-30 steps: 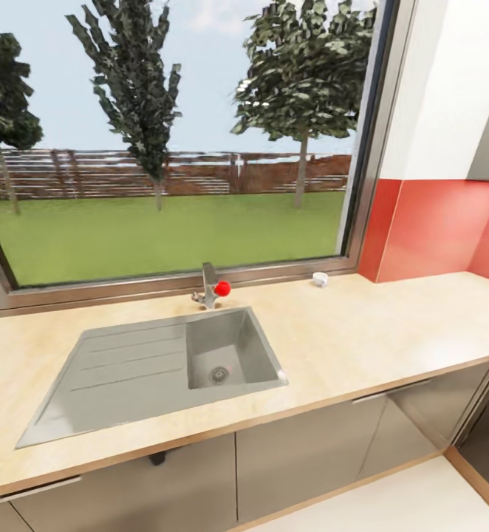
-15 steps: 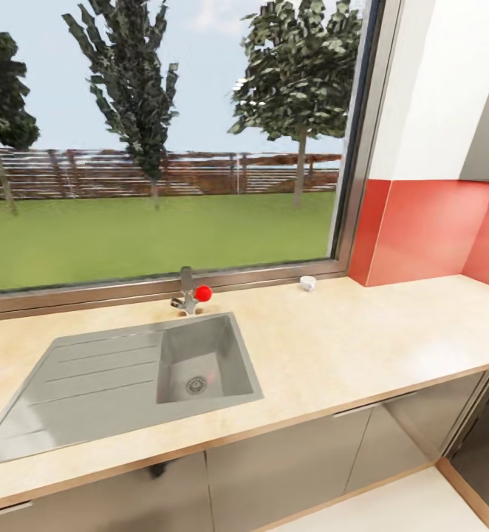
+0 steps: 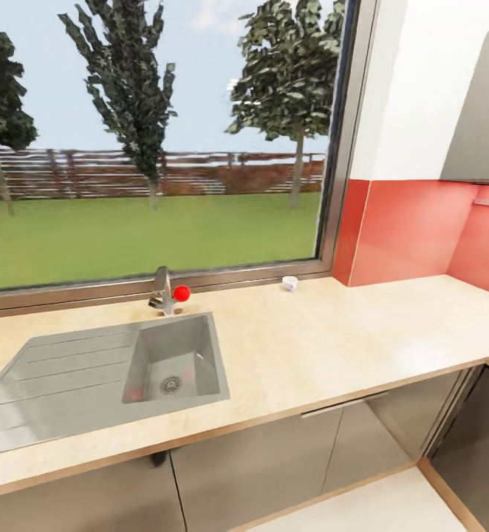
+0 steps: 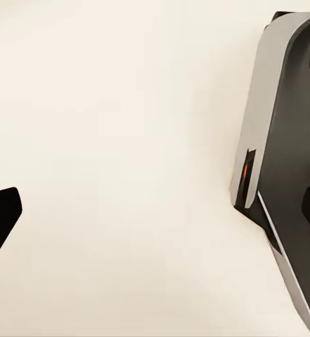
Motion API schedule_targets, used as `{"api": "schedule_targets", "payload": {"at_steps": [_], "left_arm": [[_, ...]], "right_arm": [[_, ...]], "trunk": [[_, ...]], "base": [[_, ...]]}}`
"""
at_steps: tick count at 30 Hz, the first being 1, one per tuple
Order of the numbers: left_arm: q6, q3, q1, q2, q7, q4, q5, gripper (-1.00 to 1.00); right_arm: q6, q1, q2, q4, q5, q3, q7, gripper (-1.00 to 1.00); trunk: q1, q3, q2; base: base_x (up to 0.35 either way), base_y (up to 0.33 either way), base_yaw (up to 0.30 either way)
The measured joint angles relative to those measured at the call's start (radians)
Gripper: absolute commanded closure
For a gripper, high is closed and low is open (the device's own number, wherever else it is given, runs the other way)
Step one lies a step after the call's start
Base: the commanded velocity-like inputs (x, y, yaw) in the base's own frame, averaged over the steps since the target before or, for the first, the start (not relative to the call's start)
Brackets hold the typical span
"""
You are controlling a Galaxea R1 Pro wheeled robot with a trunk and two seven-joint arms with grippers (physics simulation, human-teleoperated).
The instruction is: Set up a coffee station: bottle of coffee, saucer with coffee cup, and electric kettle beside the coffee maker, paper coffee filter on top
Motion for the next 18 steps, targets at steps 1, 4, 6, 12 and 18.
{"api": "schedule_targets", "payload": {"at_steps": [1, 4, 6, 12, 18], "left_arm": [[0.0, 0.0, 0.0, 0.0, 0.0, 0.0, 0.001, -1.0], [0.0, 0.001, 0.0, 0.0, 0.0, 0.0, 0.002, -1.0], [0.0, 0.001, 0.0, 0.0, 0.0, 0.0, 0.002, -1.0], [0.0, 0.001, 0.0, 0.0, 0.0, 0.0, 0.002, -1.0], [0.0, 0.001, 0.0, 0.0, 0.0, 0.0, 0.002, -1.0]], "right_arm": [[0.0, 0.001, 0.0, 0.0, 0.0, 0.0, 0.0, -1.0], [0.0, 0.0, 0.0, 0.0, 0.0, 0.0, 0.0, -1.0], [0.0, 0.0, 0.0, 0.0, 0.0, 0.0, 0.0, -1.0], [-0.004, 0.0, -0.001, 0.002, 0.001, 0.002, -0.014, -1.0], [-0.014, 0.0, -0.025, 0.004, -0.002, -0.002, -0.111, -1.0]], "trunk": [[0.0, 0.0, 0.0], [0.0, 0.0, 0.0], [0.0, 0.0, 0.0], [0.0, 0.0, 0.0], [0.0, 0.0, 0.0]], "base": [[0.0, -0.29, 0.0], [0.0, -0.29, 0.0], [0.0, -0.29, 0.0], [0.0, -0.29, 0.0], [0.0, -0.29, 0.0]]}}
